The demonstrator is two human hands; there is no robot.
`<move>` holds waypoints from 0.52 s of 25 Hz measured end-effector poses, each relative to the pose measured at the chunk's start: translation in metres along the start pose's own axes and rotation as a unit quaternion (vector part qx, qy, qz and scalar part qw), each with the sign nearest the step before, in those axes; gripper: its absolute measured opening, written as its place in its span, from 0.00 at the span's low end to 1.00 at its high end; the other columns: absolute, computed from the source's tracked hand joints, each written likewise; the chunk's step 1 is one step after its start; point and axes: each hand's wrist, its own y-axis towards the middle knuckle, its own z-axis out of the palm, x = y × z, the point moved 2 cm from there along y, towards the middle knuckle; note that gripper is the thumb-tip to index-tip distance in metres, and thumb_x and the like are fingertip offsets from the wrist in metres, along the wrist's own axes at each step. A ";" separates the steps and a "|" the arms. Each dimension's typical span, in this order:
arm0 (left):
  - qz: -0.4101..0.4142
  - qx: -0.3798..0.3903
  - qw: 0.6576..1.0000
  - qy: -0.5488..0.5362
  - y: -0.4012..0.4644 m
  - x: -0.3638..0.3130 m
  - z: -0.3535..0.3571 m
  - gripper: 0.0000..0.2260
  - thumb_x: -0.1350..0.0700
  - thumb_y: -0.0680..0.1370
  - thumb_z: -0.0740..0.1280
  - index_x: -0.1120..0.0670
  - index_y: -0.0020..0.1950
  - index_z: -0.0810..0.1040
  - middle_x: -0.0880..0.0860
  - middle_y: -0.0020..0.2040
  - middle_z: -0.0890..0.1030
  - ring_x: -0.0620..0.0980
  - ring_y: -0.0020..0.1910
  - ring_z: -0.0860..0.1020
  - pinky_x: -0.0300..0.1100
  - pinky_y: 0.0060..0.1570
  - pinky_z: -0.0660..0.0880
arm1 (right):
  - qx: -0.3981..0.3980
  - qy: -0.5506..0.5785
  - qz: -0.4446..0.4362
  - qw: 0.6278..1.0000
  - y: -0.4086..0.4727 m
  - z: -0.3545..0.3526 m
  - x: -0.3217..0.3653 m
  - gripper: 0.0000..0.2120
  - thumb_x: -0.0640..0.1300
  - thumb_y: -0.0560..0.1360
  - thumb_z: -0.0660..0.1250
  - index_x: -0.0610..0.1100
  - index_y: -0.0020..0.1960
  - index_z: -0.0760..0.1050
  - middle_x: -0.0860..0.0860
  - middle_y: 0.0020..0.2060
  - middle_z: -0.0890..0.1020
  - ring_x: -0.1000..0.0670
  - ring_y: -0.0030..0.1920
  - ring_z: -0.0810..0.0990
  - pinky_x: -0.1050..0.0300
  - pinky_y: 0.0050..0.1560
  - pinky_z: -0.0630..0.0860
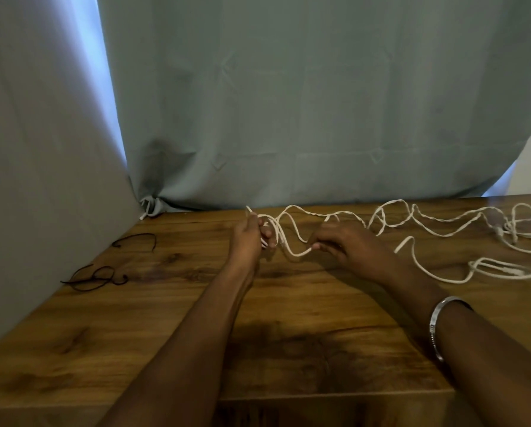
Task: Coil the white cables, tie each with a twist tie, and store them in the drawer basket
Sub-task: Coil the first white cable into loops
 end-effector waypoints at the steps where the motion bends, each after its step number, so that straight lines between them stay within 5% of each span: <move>1: 0.017 0.022 0.999 0.046 -0.004 0.002 0.005 0.17 0.54 0.88 0.53 0.60 0.45 0.73 0.50 0.26 0.79 0.48 0.21 0.76 0.40 0.29 0.74 | 0.000 0.001 -0.014 1.000 0.002 0.002 0.006 0.05 0.45 0.80 0.70 0.48 0.52 0.84 0.54 0.45 0.82 0.54 0.44 0.79 0.52 0.42 0.77; 6: 0.043 0.114 0.977 0.175 -0.016 0.015 0.022 0.19 0.53 0.88 0.55 0.64 0.52 0.80 0.59 0.40 0.85 0.56 0.37 0.85 0.50 0.44 0.80 | -0.054 0.179 0.064 0.980 0.008 0.005 0.022 0.07 0.45 0.78 0.71 0.54 0.53 0.77 0.60 0.43 0.79 0.56 0.44 0.80 0.50 0.44 0.77; 9: -0.019 0.222 0.969 0.105 -0.028 0.018 0.037 0.19 0.56 0.88 0.51 0.70 0.57 0.75 0.63 0.33 0.83 0.57 0.25 0.82 0.46 0.31 0.79 | -0.111 0.217 0.114 0.963 0.006 0.001 0.021 0.15 0.45 0.74 0.75 0.58 0.54 0.73 0.58 0.42 0.81 0.54 0.44 0.82 0.49 0.46 0.80; 13: -0.027 0.242 0.962 0.122 -0.036 0.015 0.039 0.14 0.57 0.86 0.56 0.62 0.46 0.74 0.57 0.26 0.75 0.50 0.18 0.69 0.40 0.25 0.66 | -0.159 0.253 0.167 0.940 0.006 0.001 0.017 0.18 0.41 0.69 0.80 0.56 0.50 0.76 0.53 0.40 0.83 0.52 0.41 0.83 0.54 0.43 0.79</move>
